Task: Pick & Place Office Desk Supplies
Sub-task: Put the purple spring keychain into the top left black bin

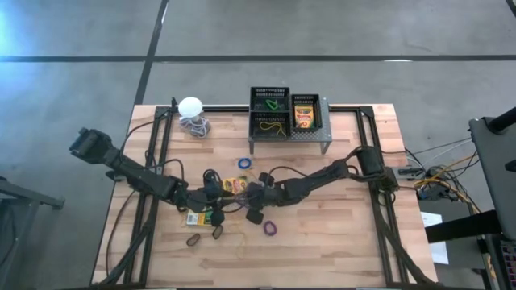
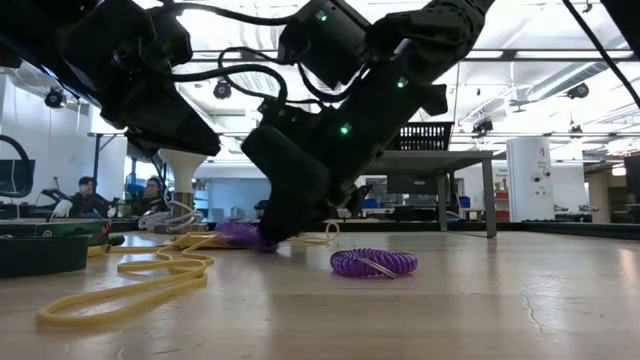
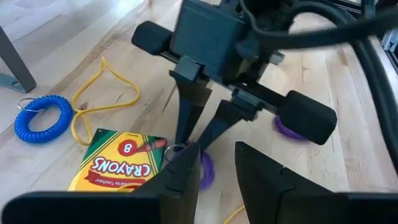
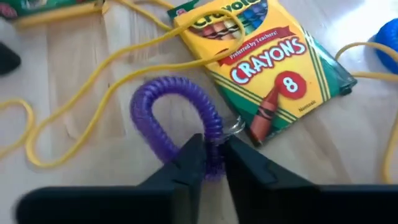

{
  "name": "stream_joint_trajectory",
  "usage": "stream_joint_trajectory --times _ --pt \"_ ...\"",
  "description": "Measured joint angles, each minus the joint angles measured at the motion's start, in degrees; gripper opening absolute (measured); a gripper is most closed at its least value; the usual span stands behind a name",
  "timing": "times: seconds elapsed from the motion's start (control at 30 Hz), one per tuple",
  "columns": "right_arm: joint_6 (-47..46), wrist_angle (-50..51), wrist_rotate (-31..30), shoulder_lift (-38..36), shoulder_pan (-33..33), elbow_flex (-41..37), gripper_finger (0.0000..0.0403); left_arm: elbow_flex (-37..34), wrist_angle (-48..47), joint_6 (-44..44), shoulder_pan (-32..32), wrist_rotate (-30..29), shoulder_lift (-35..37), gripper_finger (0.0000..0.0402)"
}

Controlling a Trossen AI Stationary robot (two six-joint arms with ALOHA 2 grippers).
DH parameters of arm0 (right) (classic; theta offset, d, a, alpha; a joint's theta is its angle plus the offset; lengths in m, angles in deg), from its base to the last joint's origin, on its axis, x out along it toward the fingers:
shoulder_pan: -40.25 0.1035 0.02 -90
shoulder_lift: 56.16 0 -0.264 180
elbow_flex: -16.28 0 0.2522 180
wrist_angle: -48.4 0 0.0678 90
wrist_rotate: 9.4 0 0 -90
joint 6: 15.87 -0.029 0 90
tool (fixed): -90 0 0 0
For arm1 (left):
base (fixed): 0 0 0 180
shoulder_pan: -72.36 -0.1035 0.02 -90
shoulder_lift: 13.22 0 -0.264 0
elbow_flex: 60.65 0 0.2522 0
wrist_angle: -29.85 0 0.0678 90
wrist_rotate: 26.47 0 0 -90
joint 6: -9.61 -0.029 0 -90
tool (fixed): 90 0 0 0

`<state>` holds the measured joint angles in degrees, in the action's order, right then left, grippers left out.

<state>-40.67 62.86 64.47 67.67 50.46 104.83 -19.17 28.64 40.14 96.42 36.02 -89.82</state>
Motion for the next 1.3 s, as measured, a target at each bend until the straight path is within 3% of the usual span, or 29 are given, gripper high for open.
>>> stream_joint_trajectory --times 0.1,0.3,0.5,0.63,0.77,1.0,1.1,1.23,1.3 --pt "2.87 2.48 -1.03 -0.99 0.61 -0.06 0.0020 0.00 -0.02 0.00 0.00 0.00 0.00 0.0106" --pt "3.89 9.09 -1.86 -6.21 2.38 -0.37 0.0014 0.00 -0.11 0.02 0.00 0.00 0.00 0.0106" --pt "2.48 23.19 -2.03 -15.42 3.12 -0.33 0.0014 0.00 -0.09 0.02 0.00 0.00 0.00 0.0106" --pt "4.79 25.45 -2.06 -23.45 3.35 -0.30 0.0013 0.00 -0.08 0.00 0.00 -0.02 0.00 0.0106" --pt "11.48 25.71 -8.42 -30.67 2.12 -0.28 0.0013 0.00 0.50 -0.18 0.00 -0.07 -0.01 0.0106" --pt "19.35 25.40 -19.65 -43.56 -6.29 -0.15 0.0013 0.00 4.59 -7.15 -1.10 -3.81 -0.02 0.0106" --pt "22.09 25.11 -21.21 -46.82 -11.30 -0.15 0.0013 0.01 7.71 -9.14 -4.35 -4.45 0.05 0.0106" --pt "23.66 24.03 -21.05 -48.08 -18.38 -0.15 0.0013 0.76 8.46 -9.79 -11.53 1.44 1.42 0.0106" --pt "25.30 22.39 -16.82 -46.90 -22.62 -0.15 0.0013 0.92 8.26 -9.81 -16.41 6.47 2.12 0.0106"
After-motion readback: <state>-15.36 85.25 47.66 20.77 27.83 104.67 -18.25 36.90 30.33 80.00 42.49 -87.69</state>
